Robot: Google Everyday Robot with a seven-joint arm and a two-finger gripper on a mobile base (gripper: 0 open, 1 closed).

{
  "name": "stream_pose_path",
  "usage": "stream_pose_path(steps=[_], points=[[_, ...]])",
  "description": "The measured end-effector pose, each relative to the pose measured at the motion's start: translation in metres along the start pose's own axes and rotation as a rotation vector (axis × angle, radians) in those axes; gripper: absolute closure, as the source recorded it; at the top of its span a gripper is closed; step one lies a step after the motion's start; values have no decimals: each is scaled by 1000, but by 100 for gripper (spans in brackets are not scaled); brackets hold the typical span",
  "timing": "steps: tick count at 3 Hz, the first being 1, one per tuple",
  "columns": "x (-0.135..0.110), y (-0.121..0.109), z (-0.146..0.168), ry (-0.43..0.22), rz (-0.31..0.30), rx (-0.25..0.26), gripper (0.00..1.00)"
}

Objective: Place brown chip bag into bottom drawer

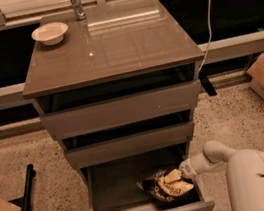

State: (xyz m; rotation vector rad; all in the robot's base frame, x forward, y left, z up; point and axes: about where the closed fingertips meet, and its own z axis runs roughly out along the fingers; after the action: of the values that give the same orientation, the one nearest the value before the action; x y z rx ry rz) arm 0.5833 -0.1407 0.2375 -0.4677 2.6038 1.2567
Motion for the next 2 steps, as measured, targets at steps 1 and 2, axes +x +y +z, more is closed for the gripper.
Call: stream_pose_path(steps=[1,2], points=[[1,1,4,4,1,-5,7],[2,2,5,6,1,-6,0]])
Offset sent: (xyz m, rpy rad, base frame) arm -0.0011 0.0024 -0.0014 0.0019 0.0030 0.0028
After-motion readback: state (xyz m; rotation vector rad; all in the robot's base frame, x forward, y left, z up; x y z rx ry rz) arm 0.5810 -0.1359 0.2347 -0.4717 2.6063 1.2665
